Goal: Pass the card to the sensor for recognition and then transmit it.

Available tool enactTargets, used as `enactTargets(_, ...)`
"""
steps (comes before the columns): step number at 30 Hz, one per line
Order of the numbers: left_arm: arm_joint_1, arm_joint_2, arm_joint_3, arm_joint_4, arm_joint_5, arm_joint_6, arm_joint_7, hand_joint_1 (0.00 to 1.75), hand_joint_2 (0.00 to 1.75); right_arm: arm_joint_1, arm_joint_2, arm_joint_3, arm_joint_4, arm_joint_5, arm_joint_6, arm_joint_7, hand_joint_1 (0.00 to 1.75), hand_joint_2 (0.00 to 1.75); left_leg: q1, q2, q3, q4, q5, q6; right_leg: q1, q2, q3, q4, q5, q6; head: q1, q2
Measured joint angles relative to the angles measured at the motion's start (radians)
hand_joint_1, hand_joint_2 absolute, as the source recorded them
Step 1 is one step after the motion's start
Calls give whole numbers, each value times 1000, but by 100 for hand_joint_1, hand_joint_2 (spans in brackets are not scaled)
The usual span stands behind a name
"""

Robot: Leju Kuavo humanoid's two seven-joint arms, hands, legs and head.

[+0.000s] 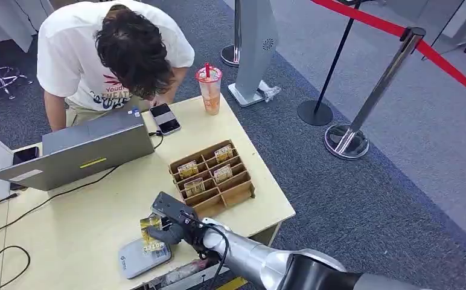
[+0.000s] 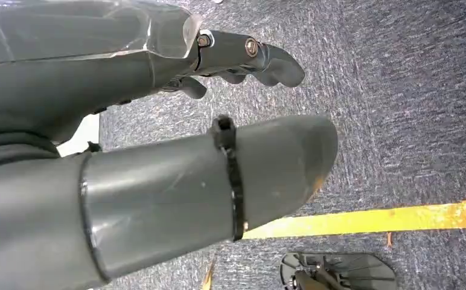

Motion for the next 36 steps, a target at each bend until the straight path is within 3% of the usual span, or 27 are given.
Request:
enactTargets(17,1,0,0,0,11,2,-7,0,0,4,5,0,11,-5,-4,-6,175,175,0,0,0,0,0,0,0,0,0,0,0,0,0,0)
enactTargets(36,1,0,0,0,6,3,-6,0,0,80,9,14,-8,74,-123,-34,175,175,0,1,1,0,0,0,0,1,0,0,0,0,0,0)
